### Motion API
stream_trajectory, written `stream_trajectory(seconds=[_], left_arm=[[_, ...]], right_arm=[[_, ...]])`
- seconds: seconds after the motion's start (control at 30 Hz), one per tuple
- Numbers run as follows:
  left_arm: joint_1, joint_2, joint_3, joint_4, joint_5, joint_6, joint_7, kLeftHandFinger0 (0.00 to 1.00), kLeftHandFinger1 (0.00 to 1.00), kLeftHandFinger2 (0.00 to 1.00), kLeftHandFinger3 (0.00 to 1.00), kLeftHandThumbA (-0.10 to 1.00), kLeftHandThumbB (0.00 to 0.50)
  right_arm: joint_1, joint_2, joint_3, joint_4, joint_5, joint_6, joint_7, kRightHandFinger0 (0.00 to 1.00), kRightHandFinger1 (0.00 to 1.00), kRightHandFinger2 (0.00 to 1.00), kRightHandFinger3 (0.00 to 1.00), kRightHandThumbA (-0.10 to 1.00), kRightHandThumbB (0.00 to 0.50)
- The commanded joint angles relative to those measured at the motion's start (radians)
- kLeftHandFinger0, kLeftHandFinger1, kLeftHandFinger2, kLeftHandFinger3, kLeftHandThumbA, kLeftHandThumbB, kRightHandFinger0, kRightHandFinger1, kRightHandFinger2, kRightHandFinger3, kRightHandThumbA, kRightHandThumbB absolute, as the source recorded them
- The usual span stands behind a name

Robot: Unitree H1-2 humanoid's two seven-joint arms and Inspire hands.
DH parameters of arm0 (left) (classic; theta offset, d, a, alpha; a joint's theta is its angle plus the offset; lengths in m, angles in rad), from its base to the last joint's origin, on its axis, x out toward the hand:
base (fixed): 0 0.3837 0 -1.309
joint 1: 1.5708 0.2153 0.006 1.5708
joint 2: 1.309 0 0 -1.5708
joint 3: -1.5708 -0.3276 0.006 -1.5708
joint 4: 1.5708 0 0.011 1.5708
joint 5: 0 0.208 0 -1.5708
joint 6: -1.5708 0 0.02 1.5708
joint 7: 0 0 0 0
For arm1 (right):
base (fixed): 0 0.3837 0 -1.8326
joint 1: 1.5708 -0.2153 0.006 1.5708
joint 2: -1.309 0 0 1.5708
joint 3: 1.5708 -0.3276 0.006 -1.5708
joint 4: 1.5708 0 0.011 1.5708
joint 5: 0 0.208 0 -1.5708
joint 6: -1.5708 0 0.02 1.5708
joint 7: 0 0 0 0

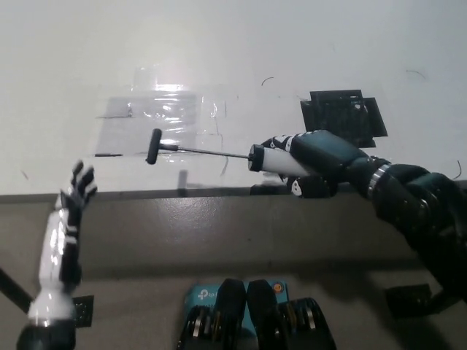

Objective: The robot uses right hand to pick up a small white air pumper and uses its left hand to compress it, and then puts it on the desk

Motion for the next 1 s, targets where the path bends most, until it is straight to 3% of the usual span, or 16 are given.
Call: stream_trajectory(seconds=[0.0,0.13,0.3,0.4,0.57,0.63,0.97], left_arm=[[-0.144,0.043,0.04,-0.102,-0.099,0.062,0.009,1.0,1.0,1.0,1.0,1.0,0.091],[-0.181,0.038,0.031,-0.092,-0.159,0.092,-0.022,1.0,1.0,1.0,1.0,1.0,0.164],[-0.183,0.024,-0.002,-0.122,-0.14,0.121,-0.027,1.0,1.0,1.0,1.0,1.0,0.184],[-0.165,0.015,-0.031,-0.159,-0.138,0.157,-0.037,1.0,1.0,1.0,1.0,1.0,0.244],[-0.151,-0.003,-0.073,-0.208,-0.151,0.175,-0.049,1.0,1.0,1.0,1.0,1.0,0.234],[-0.152,-0.017,-0.087,-0.24,-0.149,0.198,-0.045,1.0,1.0,1.0,1.0,1.0,0.248],[-0.131,-0.055,-0.131,-0.354,-0.158,0.244,-0.046,1.0,1.0,1.0,1.0,1.0,0.225]], right_arm=[[-0.028,-0.082,-0.074,-0.292,0.145,0.126,0.176,0.05,0.44,0.72,0.81,-0.1,0.125],[-0.007,-0.095,-0.082,-0.36,0.154,0.172,0.206,0.05,0.43,0.73,0.83,-0.1,0.114],[0.029,-0.116,-0.085,-0.434,0.154,0.217,0.234,0.04,0.43,0.75,0.86,-0.1,0.118],[0.059,-0.12,-0.081,-0.459,0.144,0.205,0.234,0.0,0.36,0.69,0.78,-0.1,0.125],[0.063,-0.121,-0.091,-0.457,0.145,0.205,0.242,0.0,0.37,0.69,0.75,-0.1,0.12],[0.057,-0.118,-0.094,-0.444,0.139,0.198,0.239,0.0,0.41,0.76,0.77,-0.1,0.118],[0.017,-0.107,-0.11,-0.412,0.138,0.205,0.252,0.01,0.46,0.75,0.83,-0.1,0.122]])
